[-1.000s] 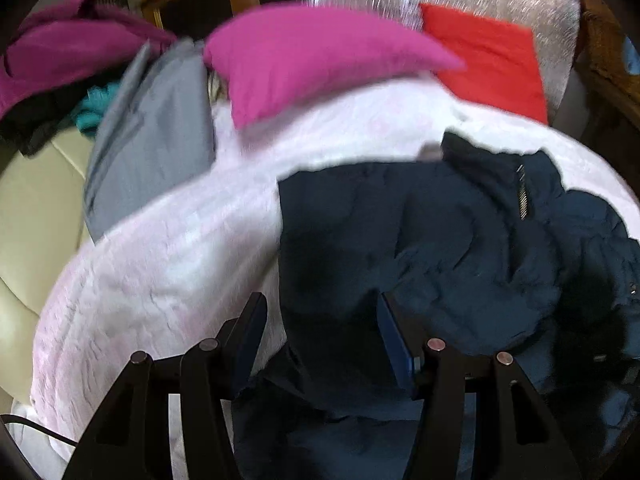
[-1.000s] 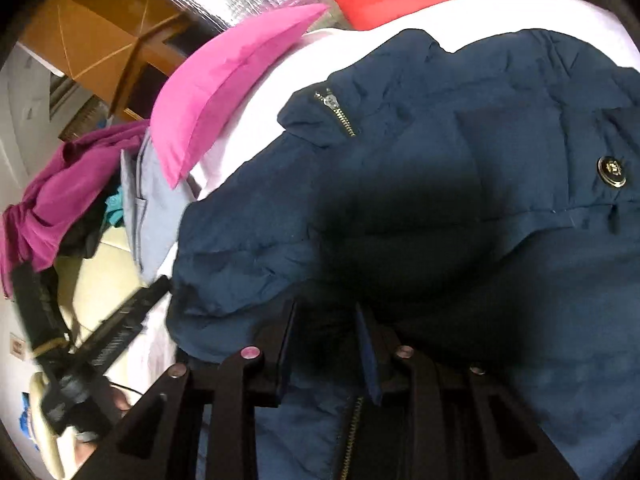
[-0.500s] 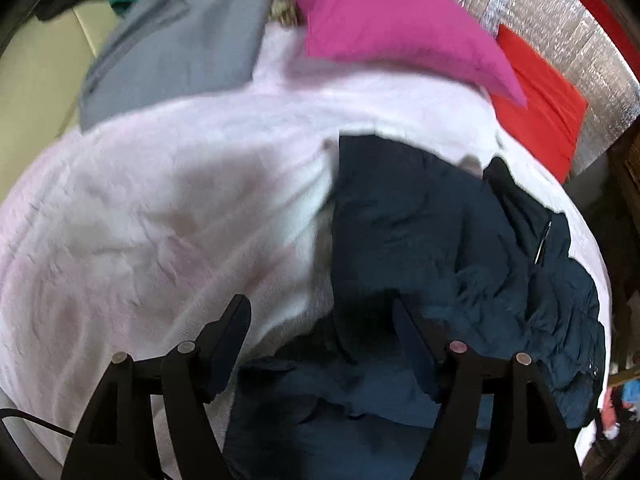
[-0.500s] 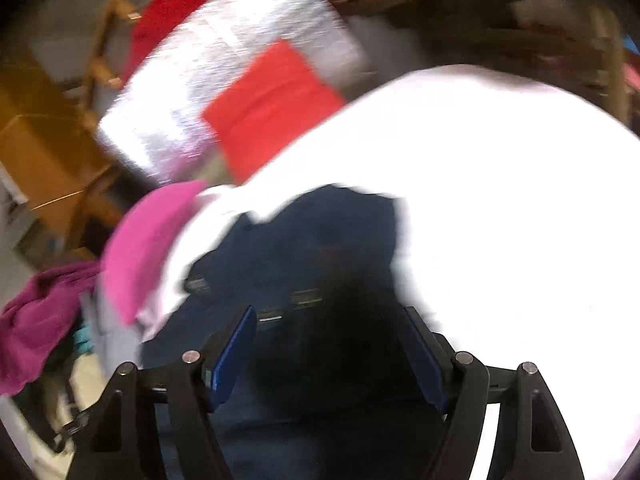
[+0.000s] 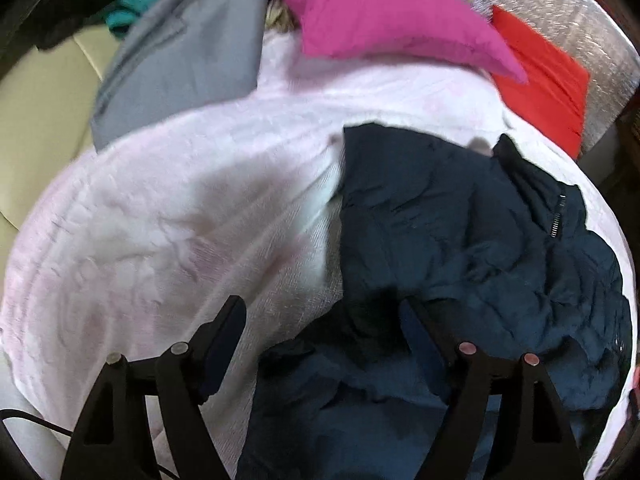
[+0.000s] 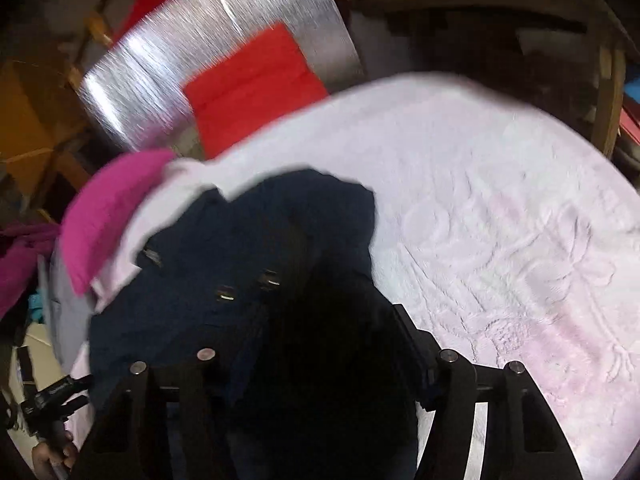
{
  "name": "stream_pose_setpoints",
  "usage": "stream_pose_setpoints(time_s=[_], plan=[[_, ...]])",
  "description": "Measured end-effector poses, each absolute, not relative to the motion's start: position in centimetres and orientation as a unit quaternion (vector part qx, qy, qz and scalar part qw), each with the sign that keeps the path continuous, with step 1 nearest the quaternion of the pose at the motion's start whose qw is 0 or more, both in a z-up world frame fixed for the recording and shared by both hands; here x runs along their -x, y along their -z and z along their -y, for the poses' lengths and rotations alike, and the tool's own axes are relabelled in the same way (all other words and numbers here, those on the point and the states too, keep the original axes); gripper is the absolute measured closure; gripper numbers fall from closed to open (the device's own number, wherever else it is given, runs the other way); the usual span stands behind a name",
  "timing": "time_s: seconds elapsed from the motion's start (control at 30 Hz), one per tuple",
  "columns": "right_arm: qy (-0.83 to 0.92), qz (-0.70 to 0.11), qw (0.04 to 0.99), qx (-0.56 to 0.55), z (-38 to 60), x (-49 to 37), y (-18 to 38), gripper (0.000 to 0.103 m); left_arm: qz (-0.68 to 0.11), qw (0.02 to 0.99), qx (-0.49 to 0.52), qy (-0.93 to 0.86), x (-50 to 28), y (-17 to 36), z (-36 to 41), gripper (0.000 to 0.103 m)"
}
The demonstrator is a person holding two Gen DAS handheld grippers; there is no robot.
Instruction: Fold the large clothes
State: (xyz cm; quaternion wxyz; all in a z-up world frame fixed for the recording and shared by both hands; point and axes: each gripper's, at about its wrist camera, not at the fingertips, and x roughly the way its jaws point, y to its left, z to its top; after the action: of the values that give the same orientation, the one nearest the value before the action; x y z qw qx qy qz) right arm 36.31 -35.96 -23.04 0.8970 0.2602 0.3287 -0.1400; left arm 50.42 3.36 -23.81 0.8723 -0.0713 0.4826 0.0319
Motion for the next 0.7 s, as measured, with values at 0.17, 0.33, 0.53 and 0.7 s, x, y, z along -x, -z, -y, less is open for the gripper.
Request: stream_pose_setpoints(time_s=[0.17, 0.33, 0.53, 0.7], plan=[[0.069, -0.319, 0.908, -0.262, 32.8, -32.2, 22.4, 0.038, -0.456, 0.888, 0.047, -0.004, -45.6, 22.4, -1.9, 0.023], [0.034, -0.349, 0.892, -0.286, 31.1, -28.3, 25.5, 0.038, -0.445, 0.895, 0.006, 0.022, -40.0, 22.9, -0.6, 0.023], [0.041, -0.423, 0.846, -0.322, 31.4, -24.9, 30.2, 0.069, -0.483, 0.875, -0.025, 0.015, -34.6, 25.8, -0.1, 0.023], [0.033, -0.436, 0.832, -0.341, 31.6, -22.5, 30.8, 0.075, -0.497, 0.867, -0.034, 0.01, -30.8, 27.3, -0.9, 0.023]])
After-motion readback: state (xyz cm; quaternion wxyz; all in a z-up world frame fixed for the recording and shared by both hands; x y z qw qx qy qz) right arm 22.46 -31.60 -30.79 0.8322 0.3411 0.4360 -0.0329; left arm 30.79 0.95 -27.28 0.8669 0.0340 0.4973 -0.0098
